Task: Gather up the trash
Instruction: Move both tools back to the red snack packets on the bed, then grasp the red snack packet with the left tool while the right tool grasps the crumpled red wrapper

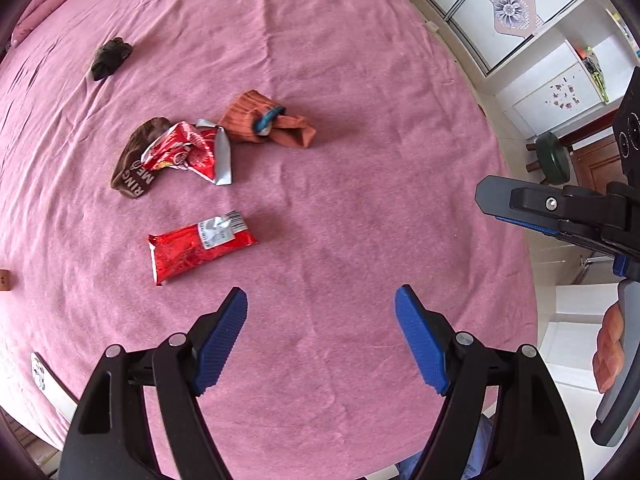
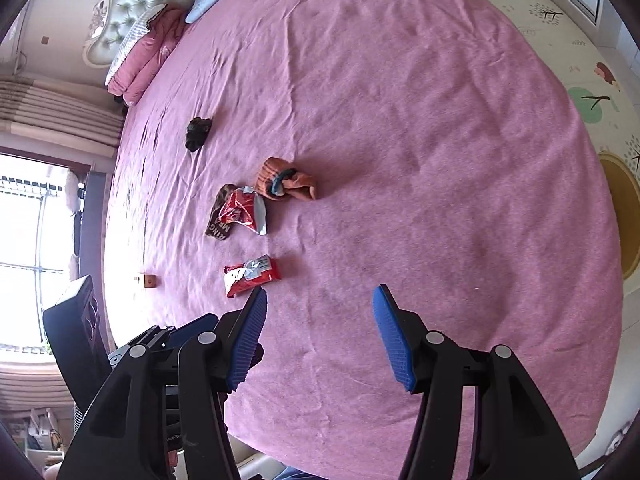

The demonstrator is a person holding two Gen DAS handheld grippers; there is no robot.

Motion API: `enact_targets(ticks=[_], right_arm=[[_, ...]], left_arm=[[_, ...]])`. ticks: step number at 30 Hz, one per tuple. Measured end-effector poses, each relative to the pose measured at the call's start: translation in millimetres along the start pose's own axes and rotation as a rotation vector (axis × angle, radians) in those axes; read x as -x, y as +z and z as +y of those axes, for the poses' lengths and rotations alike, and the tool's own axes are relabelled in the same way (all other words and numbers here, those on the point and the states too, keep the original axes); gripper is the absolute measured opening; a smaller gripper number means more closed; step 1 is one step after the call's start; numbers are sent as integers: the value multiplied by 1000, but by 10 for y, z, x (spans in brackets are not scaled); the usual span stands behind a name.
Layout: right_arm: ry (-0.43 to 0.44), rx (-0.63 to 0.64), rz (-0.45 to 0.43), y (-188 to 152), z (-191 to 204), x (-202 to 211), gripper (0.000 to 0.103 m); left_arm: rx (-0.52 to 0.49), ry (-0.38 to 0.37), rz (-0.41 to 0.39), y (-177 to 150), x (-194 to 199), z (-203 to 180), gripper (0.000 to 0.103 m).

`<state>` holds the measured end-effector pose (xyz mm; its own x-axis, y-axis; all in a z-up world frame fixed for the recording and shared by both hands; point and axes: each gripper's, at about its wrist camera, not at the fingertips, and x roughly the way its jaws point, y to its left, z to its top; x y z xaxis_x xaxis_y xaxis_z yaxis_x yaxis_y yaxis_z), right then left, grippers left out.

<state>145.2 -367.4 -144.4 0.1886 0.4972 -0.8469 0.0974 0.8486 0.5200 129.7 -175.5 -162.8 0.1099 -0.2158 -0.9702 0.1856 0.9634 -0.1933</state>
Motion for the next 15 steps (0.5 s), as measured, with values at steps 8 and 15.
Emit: enact_targets(ticks=[8,15], right_arm=[[-44,-14,-4,-107,381,-329,55],[-49,-100,-36,-149,453,-507,55]], left_arm=[[-78,36,1,30,24,430,76],[-154,25,49,126,-168,740,78]])
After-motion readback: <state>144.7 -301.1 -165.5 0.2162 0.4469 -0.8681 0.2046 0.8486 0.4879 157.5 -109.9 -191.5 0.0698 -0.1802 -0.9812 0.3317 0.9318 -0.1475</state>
